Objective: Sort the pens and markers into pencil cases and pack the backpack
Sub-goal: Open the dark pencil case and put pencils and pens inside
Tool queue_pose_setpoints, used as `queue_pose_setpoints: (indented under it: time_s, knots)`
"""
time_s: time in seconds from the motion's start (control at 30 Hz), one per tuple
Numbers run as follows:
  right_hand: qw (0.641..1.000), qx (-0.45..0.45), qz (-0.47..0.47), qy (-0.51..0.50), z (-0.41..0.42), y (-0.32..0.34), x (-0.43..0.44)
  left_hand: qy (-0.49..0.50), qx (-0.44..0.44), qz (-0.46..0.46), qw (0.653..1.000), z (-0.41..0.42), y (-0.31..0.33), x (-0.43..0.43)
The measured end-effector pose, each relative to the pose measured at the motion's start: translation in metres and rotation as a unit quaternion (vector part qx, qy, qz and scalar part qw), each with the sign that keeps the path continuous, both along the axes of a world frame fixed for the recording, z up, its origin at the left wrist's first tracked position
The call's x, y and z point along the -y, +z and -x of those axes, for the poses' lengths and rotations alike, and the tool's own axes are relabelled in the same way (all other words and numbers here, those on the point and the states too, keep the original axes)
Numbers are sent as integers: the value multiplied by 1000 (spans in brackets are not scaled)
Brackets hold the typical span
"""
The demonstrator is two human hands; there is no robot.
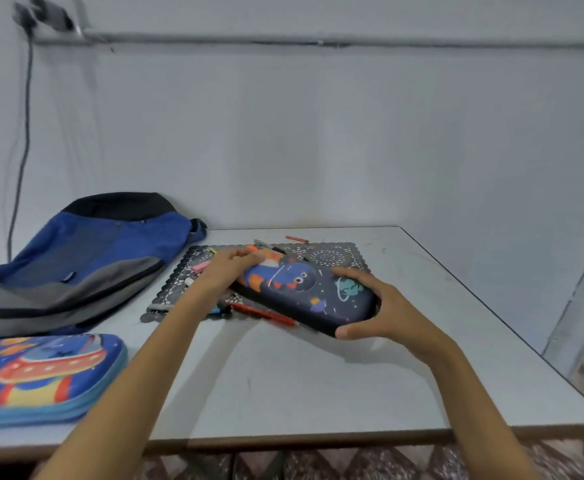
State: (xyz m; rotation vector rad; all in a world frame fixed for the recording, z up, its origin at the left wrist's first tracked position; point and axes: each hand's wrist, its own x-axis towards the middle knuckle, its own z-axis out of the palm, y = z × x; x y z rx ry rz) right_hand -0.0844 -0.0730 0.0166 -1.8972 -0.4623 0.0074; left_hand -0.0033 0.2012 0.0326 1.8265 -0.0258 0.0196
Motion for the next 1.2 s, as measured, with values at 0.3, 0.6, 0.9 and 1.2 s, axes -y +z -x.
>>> queue_pose_setpoints:
  time_s: [0.3,0.6,0.9,1.2]
  knots:
    - [982,-51,129,129,14,-7,5,-71,-97,-158,980,57,-27,-52]
    - [973,-94,150,146,7,-14,9,-60,-67,-201,975,72,-33,-63]
    - [985,-163,-53,25,-28,-36,10,-155,77,-327,929,77,-14,-27]
    - [995,-80,-52,-41,-29,-45,-5,-185,92,-410,888,71,-20,31]
